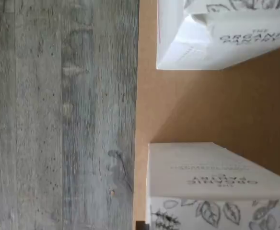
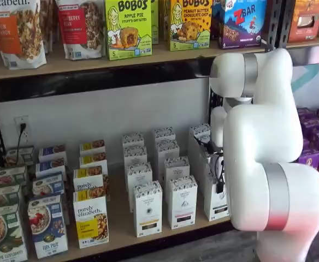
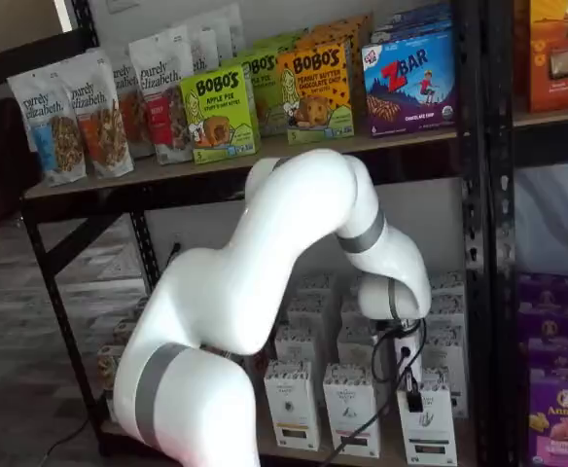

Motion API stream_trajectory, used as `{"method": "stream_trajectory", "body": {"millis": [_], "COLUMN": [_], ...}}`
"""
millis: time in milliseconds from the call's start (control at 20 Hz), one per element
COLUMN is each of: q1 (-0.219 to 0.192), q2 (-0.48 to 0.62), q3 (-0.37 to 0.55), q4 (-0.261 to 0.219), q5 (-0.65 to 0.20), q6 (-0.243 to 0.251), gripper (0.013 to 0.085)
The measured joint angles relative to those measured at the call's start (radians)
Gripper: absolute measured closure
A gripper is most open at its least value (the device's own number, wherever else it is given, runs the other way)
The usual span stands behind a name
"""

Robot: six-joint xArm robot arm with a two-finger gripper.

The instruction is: Pick up the white box with a green strip in the middle, on the bottom shelf, the sixth box from the left

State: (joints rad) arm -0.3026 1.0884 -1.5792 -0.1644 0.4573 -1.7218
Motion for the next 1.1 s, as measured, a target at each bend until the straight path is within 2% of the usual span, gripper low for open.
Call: {"method": "stream_trajectory", "body": {"millis": [200,400,700,1100], "q1": [0.001,0.003,0.009,0.025], "q2": [-0.025,-0.059,-0.151,-0.353], "q3": [0.043,0.103,0.257,0.534], "q4": [-0.023,-0.07,-0.144,-0.237], "q5": [-0.023,-0.053,-0.09,-0.142], "q6": [0.024,0.069,0.149,0.261], "gripper": [0.045,0.045,0.045,0.045]}}
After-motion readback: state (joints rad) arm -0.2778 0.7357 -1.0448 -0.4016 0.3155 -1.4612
